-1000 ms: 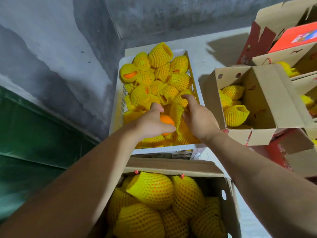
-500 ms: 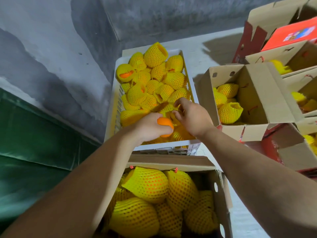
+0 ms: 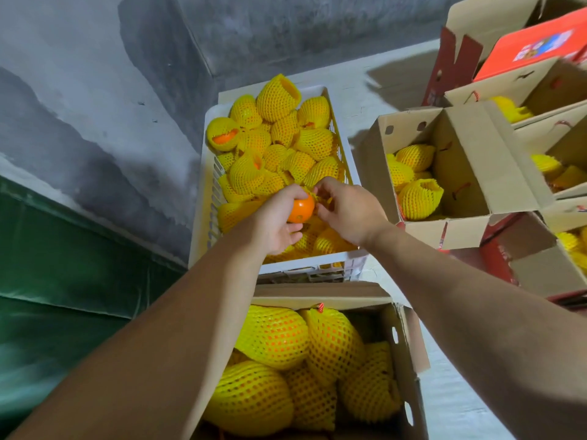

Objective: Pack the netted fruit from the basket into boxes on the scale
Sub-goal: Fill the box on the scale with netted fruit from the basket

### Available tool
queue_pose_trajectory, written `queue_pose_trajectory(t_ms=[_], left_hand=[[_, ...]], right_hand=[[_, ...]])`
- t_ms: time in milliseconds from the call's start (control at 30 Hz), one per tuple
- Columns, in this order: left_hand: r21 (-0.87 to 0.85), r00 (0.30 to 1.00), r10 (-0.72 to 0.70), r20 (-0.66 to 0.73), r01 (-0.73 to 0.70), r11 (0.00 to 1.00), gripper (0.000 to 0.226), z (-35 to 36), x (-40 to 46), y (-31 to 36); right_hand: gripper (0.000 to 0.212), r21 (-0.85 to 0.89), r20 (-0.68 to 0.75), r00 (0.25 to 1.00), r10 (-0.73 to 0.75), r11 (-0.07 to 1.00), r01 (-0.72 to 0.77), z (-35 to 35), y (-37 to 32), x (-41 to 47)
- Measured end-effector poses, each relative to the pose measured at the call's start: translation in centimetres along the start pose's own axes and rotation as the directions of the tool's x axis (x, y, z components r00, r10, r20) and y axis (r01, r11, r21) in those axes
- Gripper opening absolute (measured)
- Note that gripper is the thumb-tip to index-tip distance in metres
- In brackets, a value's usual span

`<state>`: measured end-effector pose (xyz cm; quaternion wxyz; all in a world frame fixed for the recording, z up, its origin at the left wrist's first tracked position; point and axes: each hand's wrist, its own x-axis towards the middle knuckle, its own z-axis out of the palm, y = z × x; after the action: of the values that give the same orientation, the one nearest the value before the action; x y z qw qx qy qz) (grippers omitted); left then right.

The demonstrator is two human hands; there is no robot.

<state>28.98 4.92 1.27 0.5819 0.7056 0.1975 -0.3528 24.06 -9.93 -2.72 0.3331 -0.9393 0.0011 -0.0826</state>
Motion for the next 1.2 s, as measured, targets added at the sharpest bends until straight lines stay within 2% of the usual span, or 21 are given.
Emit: queue_pose_trajectory(t_ms=[67, 167, 267, 367, 500, 600, 733, 833, 900, 967, 1033, 1100, 1167, 1200], left_hand=[[0.031, 0.997, 0.067, 0.030, -0.068, 0.997, 0.050, -0.3, 0.4, -0.2], [0.208, 0.979, 0.202, -0.022, -0.193, 0.959, 0.072, -0.7, 1.0, -0.4], [0.284, 0.975, 0.193, -0.107, -0.156, 0.946, 0.090, -0.6, 0.8, -0.6], [0.295, 0.980, 0.162, -0.116, -0.121, 0.948, 0.089, 0.0, 0.7, -0.5], [-0.009, 0.998, 0.058, 0.005, -0.058, 0.998, 0.053, 0.4, 0.4, -0.1], [0.073, 0.995, 0.102, 0.018, -0.103, 0.992, 0.054, 0.1, 0.5, -0.3], [0.248, 0.967, 0.232, -0.109, -0.200, 0.948, 0.065, -0.3, 0.4, -0.1], [0.238, 0.953, 0.270, -0.140, -0.232, 0.943, 0.086, -0.4, 0.6, 0.0], [0.130, 0.967, 0.218, -0.131, -0.201, 0.971, 0.098, -0.1, 0.3, 0.1], [0.017, 0.980, 0.166, -0.113, -0.165, 0.986, 0.099, 0.3, 0.0, 0.1], [0.014, 0.985, 0.146, -0.096, -0.145, 0.989, 0.092, 0.6, -0.1, 0.0], [0.012, 0.994, 0.109, -0.016, -0.109, 0.994, 0.074, 0.9, -1.0, 0.0], [0.003, 0.994, 0.076, 0.075, -0.077, 0.997, 0.038, 1.0, -2.1, 0.0], [-0.017, 0.994, 0.069, 0.090, -0.067, 0.998, 0.028, 0.9, -2.7, 0.1]], right_hand=[[0.024, 0.033, -0.036, 0.999, 0.017, 0.999, -0.016, 0.1, 0.1, 0.1], [0.016, 0.093, -0.070, 0.997, 0.046, 0.995, -0.039, 0.2, 0.2, 0.2], [0.008, 0.275, -0.086, 0.991, 0.102, 0.958, -0.075, 0.0, 0.3, 0.3], [0.008, 0.440, -0.084, 0.987, 0.136, 0.894, -0.086, -0.3, 0.3, 0.3], [0.022, 0.321, -0.066, 0.994, 0.085, 0.945, -0.059, -0.3, 0.1, 0.0], [0.025, 0.256, -0.084, 0.995, 0.061, 0.966, -0.038, -0.3, 0.1, 0.0], [0.021, 0.295, -0.116, 0.988, 0.101, 0.953, -0.063, -0.4, 0.1, -0.2], [0.038, 0.377, -0.069, 0.989, 0.132, 0.921, -0.097, -0.7, -0.2, -0.3], [0.050, 0.310, -0.016, 0.996, 0.089, 0.947, -0.080, -0.8, -0.4, -0.3], [0.060, 0.111, 0.039, 0.999, 0.010, 0.994, -0.015, -0.7, -0.4, -0.3], [0.069, -0.076, 0.097, 0.993, -0.065, 0.994, 0.072, -0.3, -0.5, -0.1], [0.078, -0.190, 0.151, 0.984, -0.099, 0.974, 0.127, 0.1, -0.6, 0.2], [0.079, -0.235, 0.169, 0.980, -0.104, 0.961, 0.143, 0.2, -0.7, 0.2], [0.079, -0.222, 0.169, 0.981, -0.095, 0.966, 0.132, 0.1, -0.7, 0.1]])
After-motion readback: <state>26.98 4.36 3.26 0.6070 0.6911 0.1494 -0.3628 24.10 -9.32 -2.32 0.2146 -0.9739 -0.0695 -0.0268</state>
